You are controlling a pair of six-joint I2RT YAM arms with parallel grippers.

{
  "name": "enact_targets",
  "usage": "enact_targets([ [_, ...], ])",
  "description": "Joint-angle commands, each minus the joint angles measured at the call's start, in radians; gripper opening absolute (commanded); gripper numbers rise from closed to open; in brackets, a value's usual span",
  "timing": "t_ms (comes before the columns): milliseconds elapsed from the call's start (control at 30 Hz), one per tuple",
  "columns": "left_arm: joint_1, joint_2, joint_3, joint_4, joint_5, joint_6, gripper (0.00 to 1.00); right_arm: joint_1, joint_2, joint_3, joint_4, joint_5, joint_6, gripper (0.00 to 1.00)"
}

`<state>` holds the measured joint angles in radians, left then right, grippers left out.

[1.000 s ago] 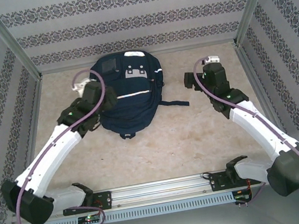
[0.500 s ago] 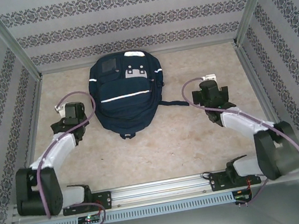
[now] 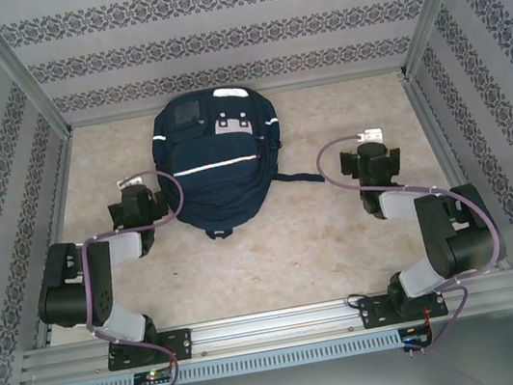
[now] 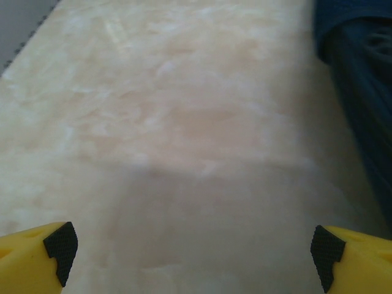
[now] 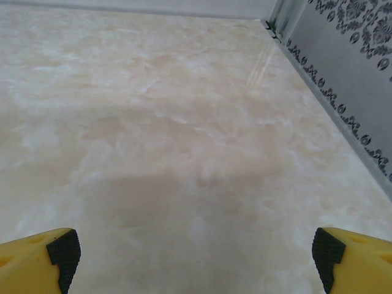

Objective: Pack the student bag

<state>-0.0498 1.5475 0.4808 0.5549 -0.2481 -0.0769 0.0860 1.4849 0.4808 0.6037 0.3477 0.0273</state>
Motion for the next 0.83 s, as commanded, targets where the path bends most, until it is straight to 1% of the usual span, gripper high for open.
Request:
enact_targets([
  [0,0.019,0.01,-0.074,0.289,0.148,0.065,0.99,-0.021,-0.025,-0.047,0.139,-0.102,0.019,0.98],
  [33,0.019,0.036,-0.097,0.378,0.15,0.075,0.99,-0.023,-0.024,-0.06,0.177,-0.122,0.016,0.98],
  [67,0.019,0.012,-0.081,0.305,0.152,0.068,0.99,-0.031,-0.015,-0.076,0.205,-0.163,0.015,0.98],
  [100,0.022,0.015,-0.075,0.292,0.161,0.067,0.99,-0.041,0.028,-0.108,0.307,-0.192,0.01,0.98],
  [133,0.022,0.027,-0.087,0.341,0.158,0.069,0.99,-0.041,0.062,-0.128,0.421,-0.19,0.011,0.98],
  [167,0.022,0.01,-0.077,0.291,0.161,0.066,0.99,-0.04,0.043,-0.121,0.378,-0.189,0.01,0.98],
  [200,0.025,0.017,-0.077,0.3,0.164,0.067,0.99,-0.04,0.015,-0.102,0.291,-0.198,0.005,0.98],
  [233,0.025,0.018,-0.08,0.311,0.162,0.067,0.99,-0.039,0.022,-0.105,0.301,-0.202,0.004,0.98],
  [267,0.025,0.011,-0.074,0.283,0.165,0.066,0.99,-0.04,0.037,-0.113,0.346,-0.197,0.006,0.98],
  [300,0.025,0.017,-0.081,0.312,0.163,0.068,0.99,-0.039,0.036,-0.115,0.349,-0.195,0.005,0.98],
  [367,0.027,0.015,-0.077,0.297,0.168,0.066,0.99,-0.038,0.018,-0.106,0.303,-0.198,0.003,0.98],
  [433,0.027,0.014,-0.076,0.294,0.169,0.066,0.99,-0.038,0.029,-0.11,0.329,-0.198,0.005,0.98],
  [800,0.035,0.014,-0.074,0.291,0.187,0.065,0.99,-0.044,0.024,-0.107,0.314,-0.208,0.007,0.98],
])
